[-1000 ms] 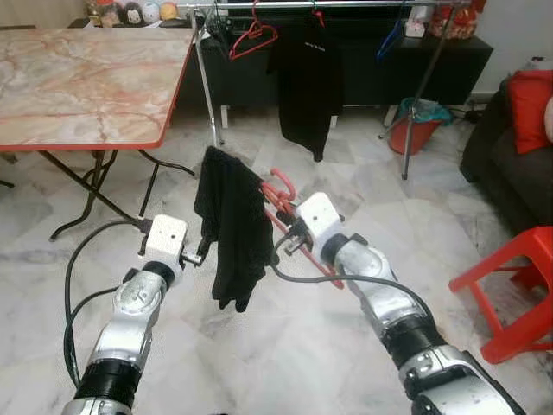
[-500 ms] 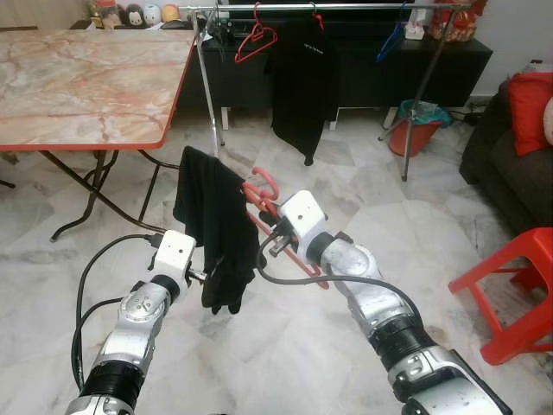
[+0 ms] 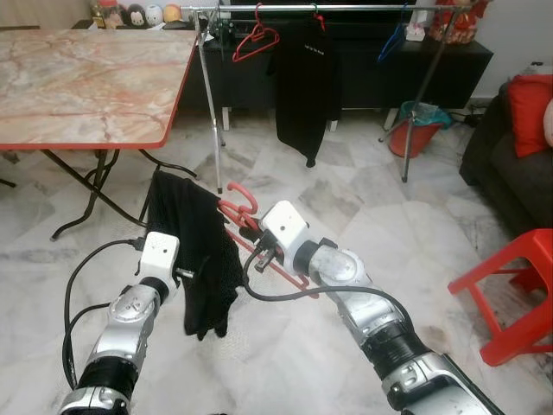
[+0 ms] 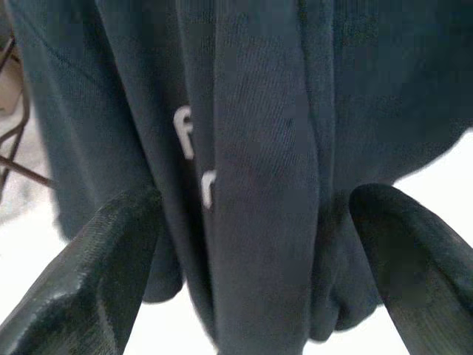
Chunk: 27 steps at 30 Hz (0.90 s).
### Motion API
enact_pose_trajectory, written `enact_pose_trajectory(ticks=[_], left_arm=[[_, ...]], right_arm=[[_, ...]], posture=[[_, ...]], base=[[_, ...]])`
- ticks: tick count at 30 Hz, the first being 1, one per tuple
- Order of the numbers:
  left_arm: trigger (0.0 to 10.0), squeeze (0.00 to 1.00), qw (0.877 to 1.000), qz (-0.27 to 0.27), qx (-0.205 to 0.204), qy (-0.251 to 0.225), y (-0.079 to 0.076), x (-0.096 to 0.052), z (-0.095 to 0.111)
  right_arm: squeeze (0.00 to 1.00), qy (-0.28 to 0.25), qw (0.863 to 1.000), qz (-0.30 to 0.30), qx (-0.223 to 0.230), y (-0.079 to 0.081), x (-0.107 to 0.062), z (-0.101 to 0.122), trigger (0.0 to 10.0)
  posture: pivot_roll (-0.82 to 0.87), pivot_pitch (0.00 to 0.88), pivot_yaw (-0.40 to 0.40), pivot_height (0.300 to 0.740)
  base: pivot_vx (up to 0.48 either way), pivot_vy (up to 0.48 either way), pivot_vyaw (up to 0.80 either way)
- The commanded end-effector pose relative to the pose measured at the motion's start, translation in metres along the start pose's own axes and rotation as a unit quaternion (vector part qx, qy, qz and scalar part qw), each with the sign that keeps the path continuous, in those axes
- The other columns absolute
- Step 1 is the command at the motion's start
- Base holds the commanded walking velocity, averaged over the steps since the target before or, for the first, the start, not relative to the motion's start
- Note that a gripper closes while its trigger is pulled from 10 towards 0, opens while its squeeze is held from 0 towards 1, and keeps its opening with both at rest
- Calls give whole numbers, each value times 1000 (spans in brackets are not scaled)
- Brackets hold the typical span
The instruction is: Hang hanger
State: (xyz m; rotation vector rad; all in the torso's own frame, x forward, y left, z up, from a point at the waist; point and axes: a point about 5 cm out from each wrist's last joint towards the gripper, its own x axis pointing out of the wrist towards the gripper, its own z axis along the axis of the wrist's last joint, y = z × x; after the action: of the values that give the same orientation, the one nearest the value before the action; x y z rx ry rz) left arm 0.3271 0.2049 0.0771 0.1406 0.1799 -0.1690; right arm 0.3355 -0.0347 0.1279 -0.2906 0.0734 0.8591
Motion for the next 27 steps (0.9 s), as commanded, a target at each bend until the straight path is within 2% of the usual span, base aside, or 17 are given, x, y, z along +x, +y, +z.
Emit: enact_pose_trajectory(ticks=[1, 7, 12, 13, 15, 16, 17, 18, 19, 20, 23, 24, 25, 26, 27], left_arm=[[10000, 0, 1000, 2, -13, 6, 1, 2, -1], [10000, 0, 999, 30, -12, 29, 8, 4, -5], [10000, 0, 999, 19, -11, 45, 9, 4, -10], [7882, 0, 998, 23, -14, 51, 10, 3, -12], [7882, 0, 998, 25, -17, 52, 11, 3, -13], [471, 0, 998, 29, -22, 52, 12, 3, -13], [0, 0, 998, 31, -26, 51, 13, 4, -13], [0, 0, 998, 32, -29, 50, 13, 4, -13], [510, 0, 998, 29, -35, 44, 12, 4, -12], [510, 0, 998, 29, -35, 44, 12, 4, -12], [1373, 0, 998, 19, -38, 37, 11, 6, -10], [2039, 0, 999, 16, -38, 34, 10, 6, -9], [4078, 0, 999, 13, -38, 29, 10, 6, -8], [4078, 0, 999, 13, -38, 29, 10, 6, -8], [5608, 0, 999, 12, -40, 24, 10, 7, -6]], right_arm=[[0, -29, 1000, 1, -9, 0, 0, 15, 0], [0, -27, 1000, 9, -10, 2, -1, 16, 0], [0, -27, 999, 15, -10, 4, -1, 18, 0], [0, -29, 999, 21, -11, 5, -1, 18, 0], [0, -29, 999, 23, -12, 6, -1, 18, 0], [0, -29, 999, 24, -12, 6, -1, 19, 0], [0, -30, 999, 26, -12, 7, -2, 19, 0], [0, -30, 999, 27, -13, 7, -2, 19, 0], [0, -29, 999, 28, -11, 7, -2, 19, 0], [0, -29, 999, 28, -11, 7, -2, 19, 0], [0, -27, 999, 36, -13, 9, -3, 19, 0], [0, -28, 999, 40, -13, 10, -3, 19, 0], [0, -28, 998, 46, -14, 12, -3, 19, 0], [0, -28, 998, 46, -14, 12, -3, 19, 0], [0, -29, 998, 51, -15, 13, -3, 20, 0]], posture=[[20, 59, -42, 740], [16, 69, -39, 740], [12, 75, -38, 740], [11, 76, -38, 740], [11, 76, -38, 740], [11, 76, -38, 740], [11, 76, -38, 740], [11, 76, -38, 740], [7, 75, -37, 740], [7, 75, -37, 740], [7, 75, -39, 740], [7, 75, -39, 740], [7, 75, -39, 740], [7, 75, -39, 740], [7, 75, -39, 740]], base=[[0, 0, 0], [0, 0, 0], [0, 0, 0], [0, 0, 0], [0, 0, 0], [0, 0, 0], [0, 0, 0], [0, 0, 0], [0, 0, 0], [0, 0, 0], [0, 0, 0], [0, 0, 0], [0, 0, 0], [0, 0, 0], [0, 0, 0]])
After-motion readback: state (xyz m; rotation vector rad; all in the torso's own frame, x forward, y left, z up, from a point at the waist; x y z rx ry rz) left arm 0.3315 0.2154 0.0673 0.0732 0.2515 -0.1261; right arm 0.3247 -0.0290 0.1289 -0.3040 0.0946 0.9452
